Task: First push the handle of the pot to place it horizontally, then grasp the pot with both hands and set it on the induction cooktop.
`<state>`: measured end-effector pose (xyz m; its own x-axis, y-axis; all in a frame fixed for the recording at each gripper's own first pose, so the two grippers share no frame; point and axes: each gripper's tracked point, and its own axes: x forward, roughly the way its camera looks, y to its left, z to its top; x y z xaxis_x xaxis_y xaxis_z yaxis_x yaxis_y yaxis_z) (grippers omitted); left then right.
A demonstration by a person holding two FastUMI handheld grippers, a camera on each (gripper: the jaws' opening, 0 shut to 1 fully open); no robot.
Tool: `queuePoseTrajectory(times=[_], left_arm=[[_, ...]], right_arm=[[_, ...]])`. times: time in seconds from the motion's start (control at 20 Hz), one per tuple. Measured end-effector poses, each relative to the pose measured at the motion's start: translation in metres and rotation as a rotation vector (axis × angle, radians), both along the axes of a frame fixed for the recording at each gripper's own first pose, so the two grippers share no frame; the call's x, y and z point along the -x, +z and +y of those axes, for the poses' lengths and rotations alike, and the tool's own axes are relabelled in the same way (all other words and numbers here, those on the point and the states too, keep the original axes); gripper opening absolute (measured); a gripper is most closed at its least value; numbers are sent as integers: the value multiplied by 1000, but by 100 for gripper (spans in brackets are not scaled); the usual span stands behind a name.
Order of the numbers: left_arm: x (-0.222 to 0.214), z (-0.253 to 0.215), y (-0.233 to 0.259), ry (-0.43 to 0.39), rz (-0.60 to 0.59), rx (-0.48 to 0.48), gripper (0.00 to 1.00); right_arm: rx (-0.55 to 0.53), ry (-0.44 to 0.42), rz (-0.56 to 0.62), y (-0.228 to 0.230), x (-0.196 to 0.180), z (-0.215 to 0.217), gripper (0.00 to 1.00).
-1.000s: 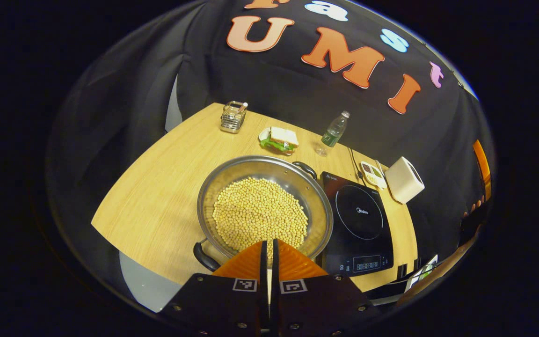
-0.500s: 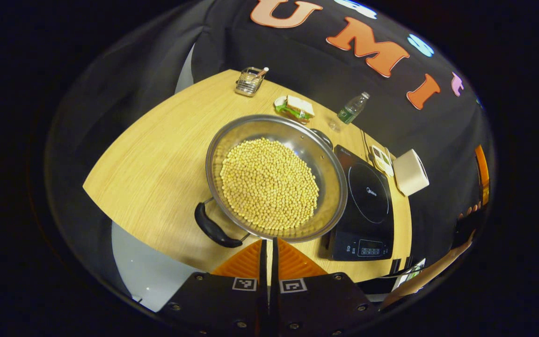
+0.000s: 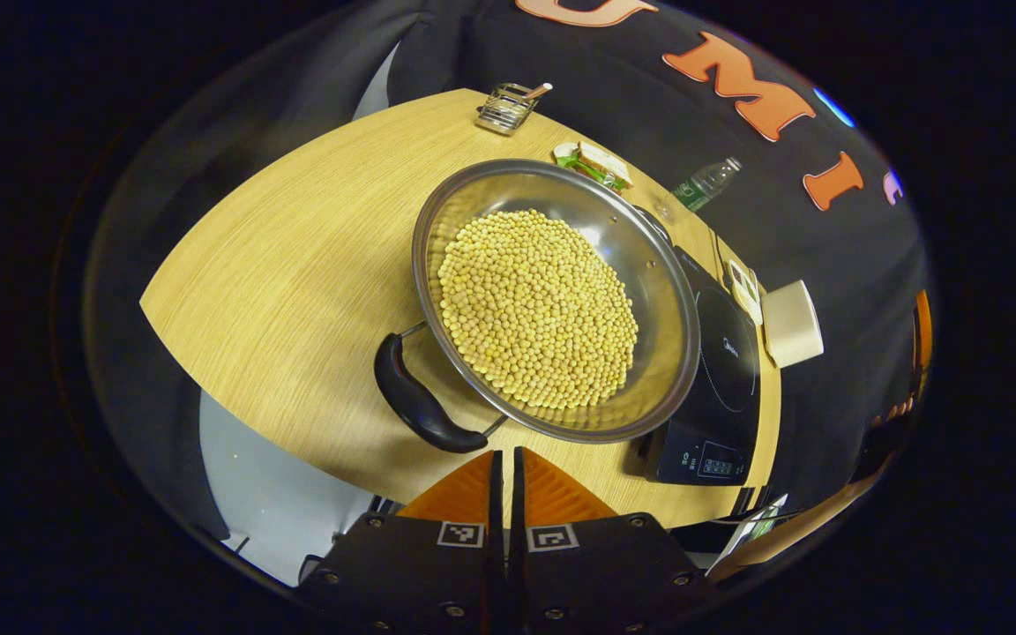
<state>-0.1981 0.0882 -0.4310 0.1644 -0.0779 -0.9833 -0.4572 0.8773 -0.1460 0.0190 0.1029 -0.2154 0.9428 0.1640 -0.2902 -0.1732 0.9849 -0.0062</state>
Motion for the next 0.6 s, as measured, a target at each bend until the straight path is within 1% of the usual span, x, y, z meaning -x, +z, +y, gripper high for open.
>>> queuePoseTrajectory(times=[0.1, 0.2, 0.25, 0.3, 0.35, 0.4, 0.45, 0.5, 0.6], left_arm=[[1, 1, -3, 10, 9, 14, 3], [0, 4, -8, 7, 17, 7, 2], [-1, 4, -10, 11, 21, 9, 0], [-3, 6, -11, 13, 24, 9, 2], [-5, 11, -12, 17, 24, 4, 2], [-8, 16, -13, 18, 24, -5, 2], [-11, 22, -13, 20, 25, -14, 2], [-13, 27, -14, 20, 25, -23, 2], [-12, 32, -11, 15, 25, -42, 2]], right_arm=[[2, 15, 16, -5, 2, 8, 93], [0, 22, 30, -11, 1, 16, 93], [-4, 27, 41, -16, 0, 21, 93], [-5, 36, 59, -23, -1, 28, 93], [-5, 40, 76, -30, -1, 32, 93], [-5, 44, 96, -38, -2, 36, 97], [-7, 49, 112, -44, -2, 40, 97], [-10, 54, 129, -50, -3, 44, 93], [-22, 65, 163, -61, -4, 52, 93]])
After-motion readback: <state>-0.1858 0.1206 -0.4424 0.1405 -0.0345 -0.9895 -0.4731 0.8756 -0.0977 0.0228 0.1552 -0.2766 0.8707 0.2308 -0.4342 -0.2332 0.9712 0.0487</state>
